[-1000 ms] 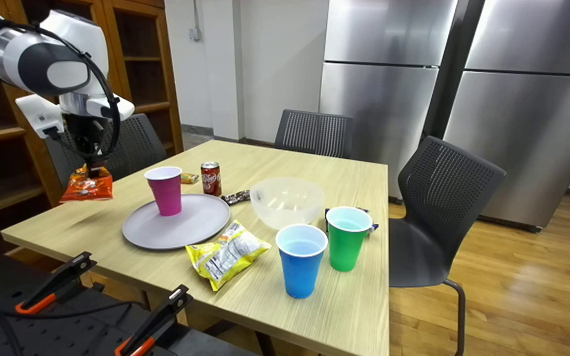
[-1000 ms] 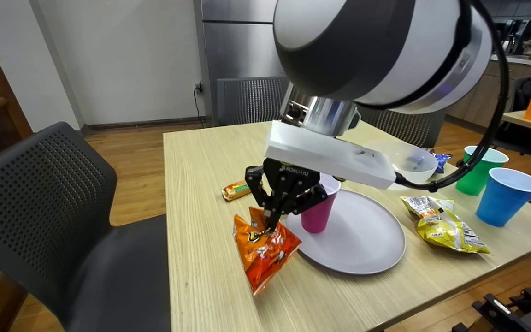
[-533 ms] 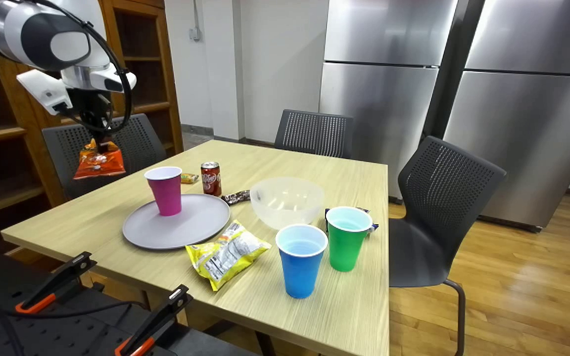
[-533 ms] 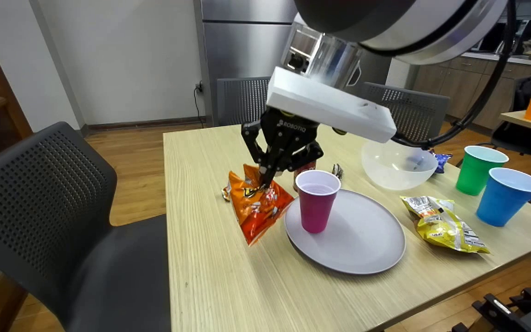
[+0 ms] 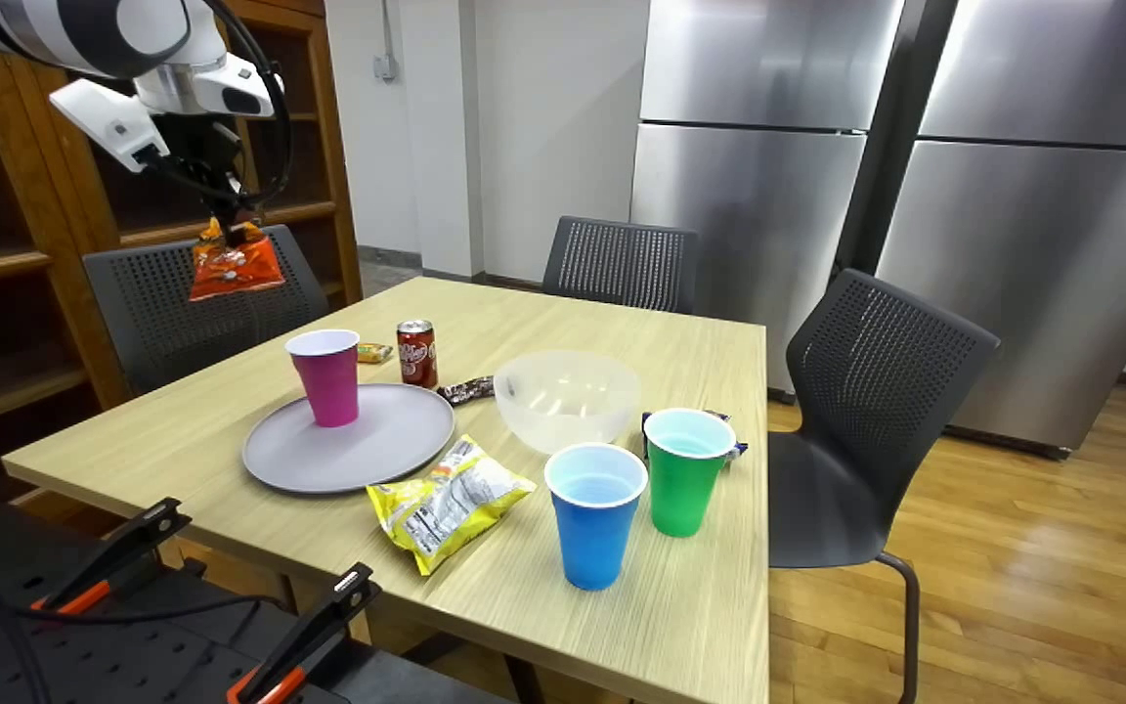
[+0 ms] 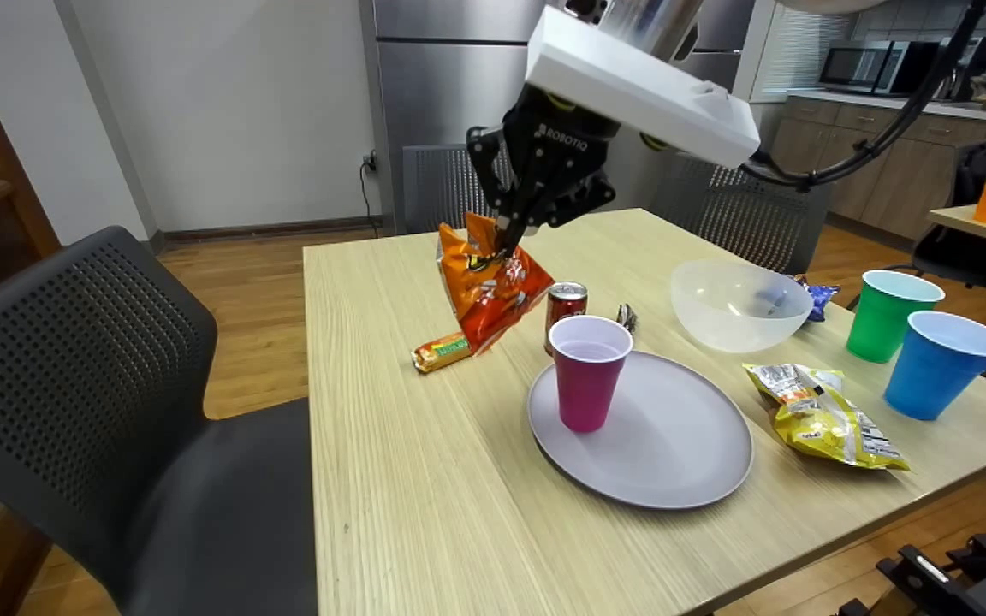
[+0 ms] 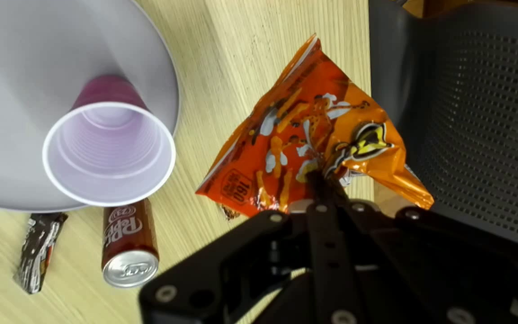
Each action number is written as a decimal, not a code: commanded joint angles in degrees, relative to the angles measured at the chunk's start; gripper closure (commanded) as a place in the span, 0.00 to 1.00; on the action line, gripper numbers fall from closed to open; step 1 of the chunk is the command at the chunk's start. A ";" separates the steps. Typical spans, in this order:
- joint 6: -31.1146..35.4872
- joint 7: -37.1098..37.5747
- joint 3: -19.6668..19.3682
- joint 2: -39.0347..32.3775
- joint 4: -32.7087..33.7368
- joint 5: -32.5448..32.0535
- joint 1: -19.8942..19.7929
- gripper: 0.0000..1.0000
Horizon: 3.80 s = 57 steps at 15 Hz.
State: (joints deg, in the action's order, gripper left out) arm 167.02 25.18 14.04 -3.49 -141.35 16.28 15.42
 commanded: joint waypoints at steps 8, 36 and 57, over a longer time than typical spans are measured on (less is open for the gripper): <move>-0.62 17.45 -3.47 12.44 -7.47 -17.61 -2.88 1.00; -7.89 17.65 -7.03 15.82 -6.88 -21.99 -22.46 1.00; -18.10 8.35 -19.21 -9.75 16.01 -19.19 -20.56 1.00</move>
State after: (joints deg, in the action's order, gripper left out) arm 152.90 36.01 -3.76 -9.07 -131.00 -4.99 -6.52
